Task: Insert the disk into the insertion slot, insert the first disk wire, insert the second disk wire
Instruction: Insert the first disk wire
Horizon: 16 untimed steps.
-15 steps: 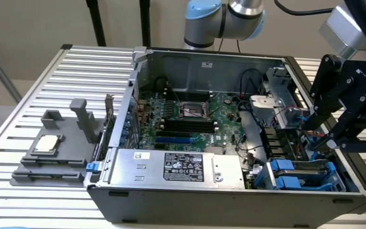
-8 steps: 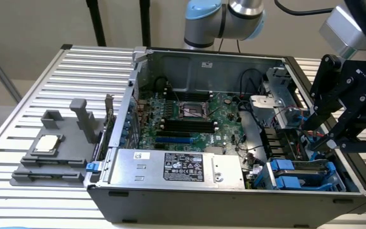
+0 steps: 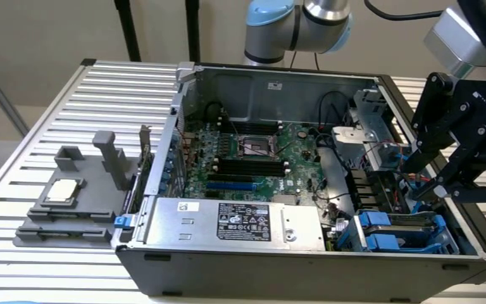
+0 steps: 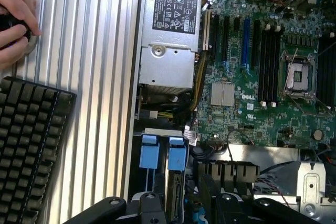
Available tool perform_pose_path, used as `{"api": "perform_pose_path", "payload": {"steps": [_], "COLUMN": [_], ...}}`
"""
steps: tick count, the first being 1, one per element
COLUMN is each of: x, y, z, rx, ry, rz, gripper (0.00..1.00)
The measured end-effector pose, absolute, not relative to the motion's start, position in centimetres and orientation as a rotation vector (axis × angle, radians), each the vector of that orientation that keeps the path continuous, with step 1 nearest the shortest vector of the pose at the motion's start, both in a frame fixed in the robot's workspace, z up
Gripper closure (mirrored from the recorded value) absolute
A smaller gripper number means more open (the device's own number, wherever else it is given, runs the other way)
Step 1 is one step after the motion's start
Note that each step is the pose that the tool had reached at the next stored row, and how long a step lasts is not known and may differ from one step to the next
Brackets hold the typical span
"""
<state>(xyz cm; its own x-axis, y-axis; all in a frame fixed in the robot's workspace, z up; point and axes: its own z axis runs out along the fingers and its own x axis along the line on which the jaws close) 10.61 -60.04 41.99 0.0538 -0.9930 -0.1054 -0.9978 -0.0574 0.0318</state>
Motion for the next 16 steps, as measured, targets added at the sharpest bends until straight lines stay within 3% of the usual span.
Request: {"api": "perform_pose_path", "payload": {"steps": [16], "x": [16.2], "y": [-60.0], "z": [40.5], "rx": [-2.248], "ry": [2.121], "rz": [0.154], "gripper": [0.59]}}
